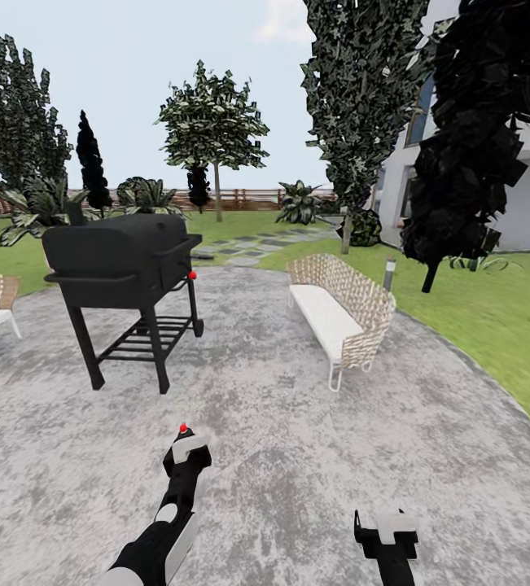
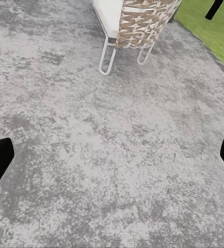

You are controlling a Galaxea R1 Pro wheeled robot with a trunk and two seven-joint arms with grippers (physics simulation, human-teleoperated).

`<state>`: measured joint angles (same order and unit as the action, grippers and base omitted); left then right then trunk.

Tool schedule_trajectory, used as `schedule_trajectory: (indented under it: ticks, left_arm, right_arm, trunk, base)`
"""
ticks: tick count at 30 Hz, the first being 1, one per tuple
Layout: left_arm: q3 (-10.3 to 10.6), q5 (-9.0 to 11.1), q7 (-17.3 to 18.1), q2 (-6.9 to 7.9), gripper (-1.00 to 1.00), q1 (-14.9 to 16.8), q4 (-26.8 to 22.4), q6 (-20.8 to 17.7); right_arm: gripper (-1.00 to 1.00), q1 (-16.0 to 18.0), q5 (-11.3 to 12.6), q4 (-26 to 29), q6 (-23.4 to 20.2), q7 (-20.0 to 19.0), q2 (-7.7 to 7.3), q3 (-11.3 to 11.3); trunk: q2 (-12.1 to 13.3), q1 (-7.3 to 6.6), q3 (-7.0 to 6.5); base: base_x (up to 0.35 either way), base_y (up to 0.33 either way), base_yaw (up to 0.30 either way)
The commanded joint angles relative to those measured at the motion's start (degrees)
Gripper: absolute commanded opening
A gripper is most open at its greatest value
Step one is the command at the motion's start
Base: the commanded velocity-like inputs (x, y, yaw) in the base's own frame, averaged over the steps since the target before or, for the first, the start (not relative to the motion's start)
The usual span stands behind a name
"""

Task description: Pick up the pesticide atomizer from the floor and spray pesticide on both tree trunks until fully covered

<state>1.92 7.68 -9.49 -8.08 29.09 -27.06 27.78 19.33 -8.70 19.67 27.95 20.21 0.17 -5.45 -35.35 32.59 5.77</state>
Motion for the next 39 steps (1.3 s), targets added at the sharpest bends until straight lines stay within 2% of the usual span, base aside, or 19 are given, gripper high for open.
schedule_trajectory:
  ticks: [1,13,39]
  left_arm:
    - [0.01,-0.03,0.0,0.0,-1.0,0.0,-0.01,0.0]
    - [0.01,-0.04,0.0,0.01,-1.0,0.02,-0.01,-0.02]
    - [0.01,-0.05,0.0,0.04,-1.0,0.01,-0.01,-0.06]
  right_arm:
    - [1.0,0.0,0.0,-0.02,0.0,0.0,0.0,0.0]
    - [1.0,0.0,0.0,-0.06,-0.02,0.0,0.0,0.0]
    - [1.0,0.01,0.0,-1.56,-0.07,0.0,0.0,-0.09]
  trunk:
    - [0.0,0.0,0.0]
    - [0.0,0.0,0.0]
    - [0.0,0.0,0.0]
  base:
    - [0.254,0.0,0.0]
    - [0.254,0.112,0.0]
    - [0.268,0.045,0.0]
